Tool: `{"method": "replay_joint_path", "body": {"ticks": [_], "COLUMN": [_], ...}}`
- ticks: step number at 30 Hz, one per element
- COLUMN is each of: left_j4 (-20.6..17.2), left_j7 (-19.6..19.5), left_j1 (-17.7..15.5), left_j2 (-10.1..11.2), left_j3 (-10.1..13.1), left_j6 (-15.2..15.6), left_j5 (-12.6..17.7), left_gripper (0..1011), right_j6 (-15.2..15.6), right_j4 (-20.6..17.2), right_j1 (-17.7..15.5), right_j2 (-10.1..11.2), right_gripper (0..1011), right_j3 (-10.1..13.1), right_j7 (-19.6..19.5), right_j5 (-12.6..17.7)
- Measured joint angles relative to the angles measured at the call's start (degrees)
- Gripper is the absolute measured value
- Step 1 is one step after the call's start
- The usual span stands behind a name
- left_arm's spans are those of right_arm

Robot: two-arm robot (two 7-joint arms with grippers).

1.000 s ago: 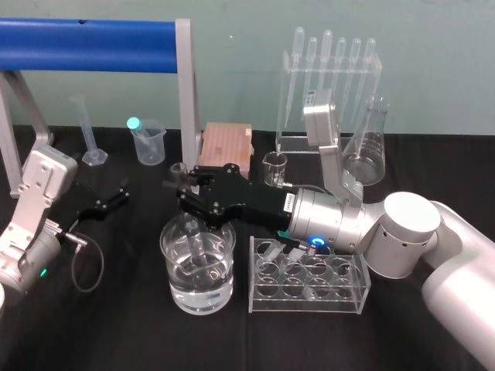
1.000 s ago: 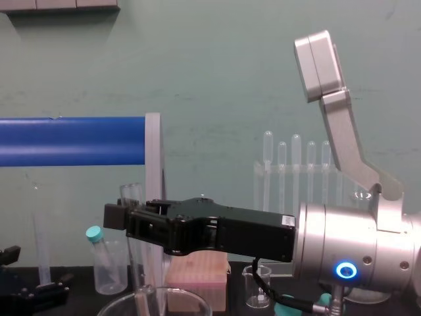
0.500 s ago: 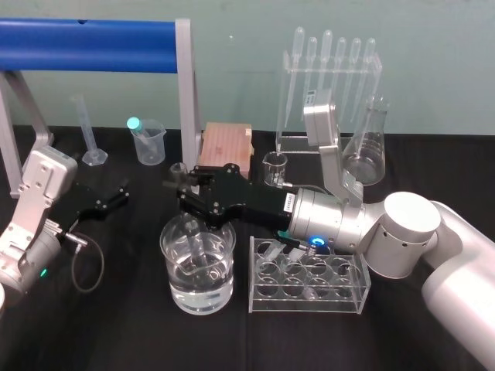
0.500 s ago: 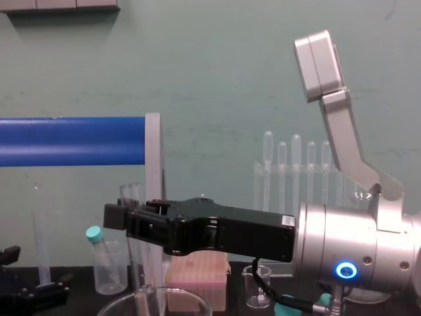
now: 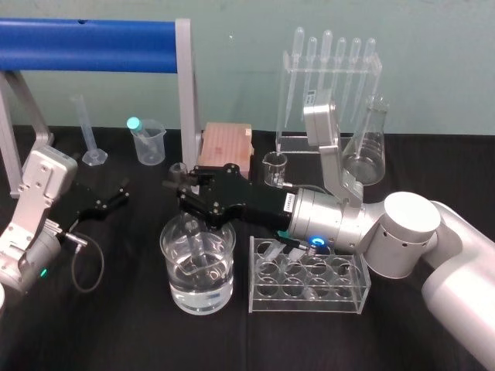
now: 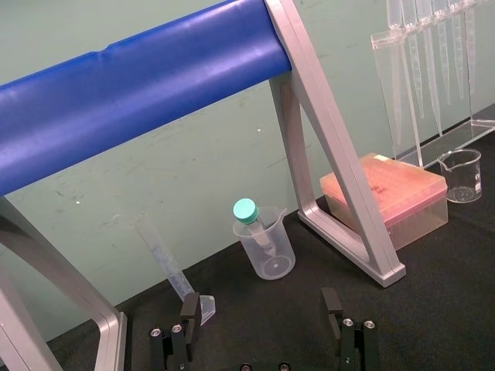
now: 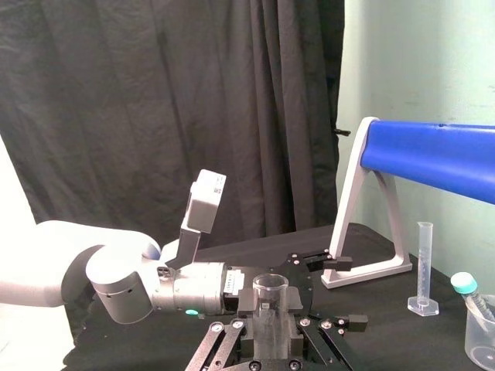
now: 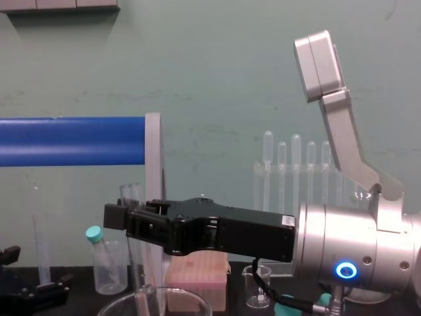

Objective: Hold the test tube with one hand and immerse one end into the beaker, then return it to the test tube rack.

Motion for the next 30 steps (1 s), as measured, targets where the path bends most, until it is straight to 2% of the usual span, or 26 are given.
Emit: {"method": "replay_joint_path", "body": {"ticks": [30], "left_j4": [0.0], "left_j7": [0.0], "left_j1": [0.0], "left_j2": [0.0], "left_j3": [0.0], "left_j6": [0.0], "left_j5": [0.0], "left_gripper": [1000], "right_j6": [0.0], "right_j4": [0.0], "right_j1": [0.0], "right_j2": [0.0], "right_gripper": [228], "right_j3": [0.0], "right_j7": [0.0], "right_j5": [0.0]}}
